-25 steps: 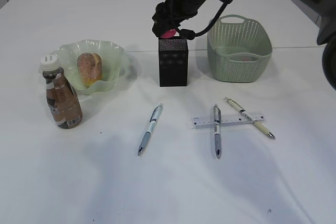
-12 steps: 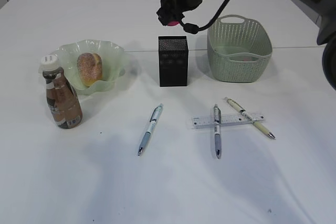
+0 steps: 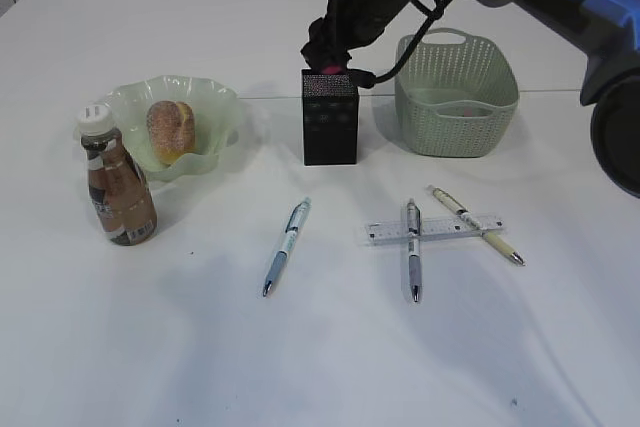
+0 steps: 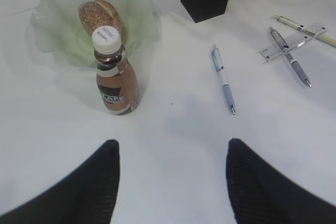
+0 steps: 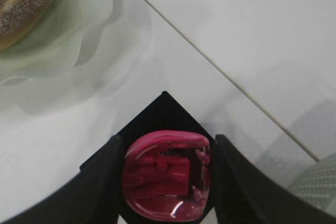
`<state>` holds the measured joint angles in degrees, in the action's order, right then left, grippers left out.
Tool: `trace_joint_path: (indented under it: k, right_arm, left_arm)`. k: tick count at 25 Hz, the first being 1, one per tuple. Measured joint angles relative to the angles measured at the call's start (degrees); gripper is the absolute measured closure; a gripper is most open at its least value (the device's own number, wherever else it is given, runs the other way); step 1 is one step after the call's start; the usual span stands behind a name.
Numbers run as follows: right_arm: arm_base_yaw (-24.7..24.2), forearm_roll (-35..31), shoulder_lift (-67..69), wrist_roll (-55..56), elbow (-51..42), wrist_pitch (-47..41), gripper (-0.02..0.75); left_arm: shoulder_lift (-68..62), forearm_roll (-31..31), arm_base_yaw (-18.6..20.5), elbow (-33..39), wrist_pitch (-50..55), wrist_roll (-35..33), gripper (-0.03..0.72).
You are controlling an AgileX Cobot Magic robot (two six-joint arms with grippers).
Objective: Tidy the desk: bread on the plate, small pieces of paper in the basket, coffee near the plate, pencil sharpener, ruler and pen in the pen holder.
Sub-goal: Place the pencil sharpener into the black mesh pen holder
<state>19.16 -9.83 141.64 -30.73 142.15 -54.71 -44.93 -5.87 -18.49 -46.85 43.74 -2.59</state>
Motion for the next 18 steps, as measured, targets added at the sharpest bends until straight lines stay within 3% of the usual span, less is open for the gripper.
trace_joint_path:
  k: [18]
  right_arm:
    - [-0.13, -1.21, 2.68, 0.17, 0.00, 1.34, 0.367]
  left_arm:
    - [0.00, -0.12, 0.00, 0.00, -0.15, 0.00, 0.240]
